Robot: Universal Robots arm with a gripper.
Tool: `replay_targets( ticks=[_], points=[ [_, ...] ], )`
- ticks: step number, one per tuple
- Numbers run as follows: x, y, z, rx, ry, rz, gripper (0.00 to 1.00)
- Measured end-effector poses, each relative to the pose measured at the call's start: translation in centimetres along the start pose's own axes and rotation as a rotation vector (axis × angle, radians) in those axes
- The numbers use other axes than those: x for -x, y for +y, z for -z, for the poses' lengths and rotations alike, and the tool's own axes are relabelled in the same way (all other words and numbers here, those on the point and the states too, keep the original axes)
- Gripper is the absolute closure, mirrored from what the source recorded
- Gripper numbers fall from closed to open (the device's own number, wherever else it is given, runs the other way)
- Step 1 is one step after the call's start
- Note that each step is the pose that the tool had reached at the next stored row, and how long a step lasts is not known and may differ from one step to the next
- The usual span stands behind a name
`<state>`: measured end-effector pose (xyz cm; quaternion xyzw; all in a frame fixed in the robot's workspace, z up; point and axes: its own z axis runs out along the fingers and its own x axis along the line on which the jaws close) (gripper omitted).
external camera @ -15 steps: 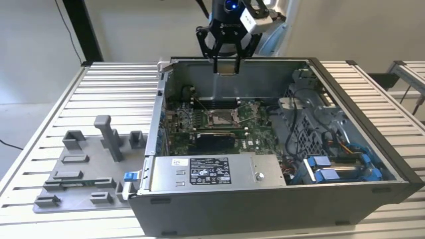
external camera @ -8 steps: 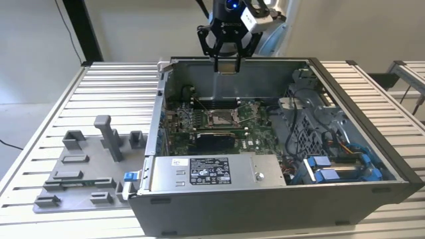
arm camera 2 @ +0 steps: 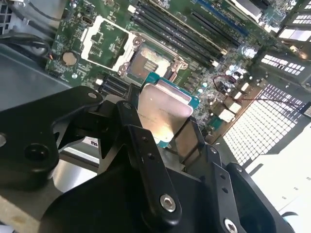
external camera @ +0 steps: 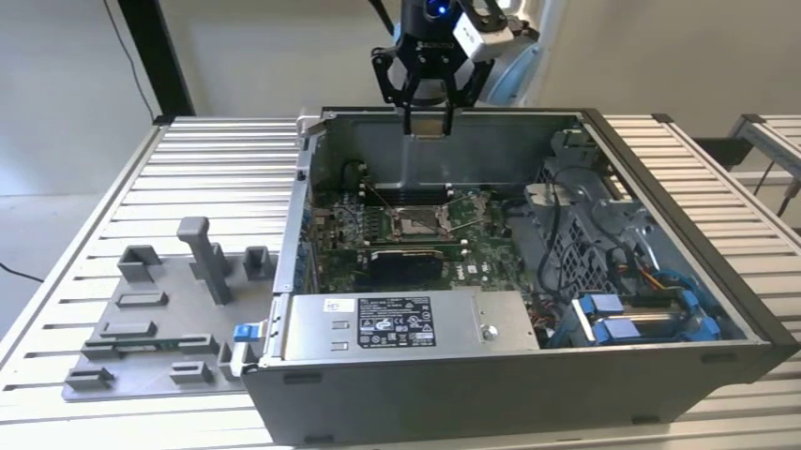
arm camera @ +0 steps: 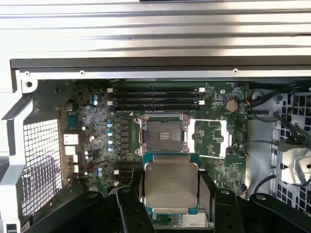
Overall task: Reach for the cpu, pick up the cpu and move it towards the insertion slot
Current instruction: 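Pick up the cpu and move it towards the insertion slot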
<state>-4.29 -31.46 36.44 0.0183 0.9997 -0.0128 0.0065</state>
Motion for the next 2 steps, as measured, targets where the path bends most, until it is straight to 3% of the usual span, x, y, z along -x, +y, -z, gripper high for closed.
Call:
replay_targets(
  ticks=[2],
  points=[
    [0.00,0.00,0.00,-0.0001,-0.0003,0.000,1.00]
  ],
)
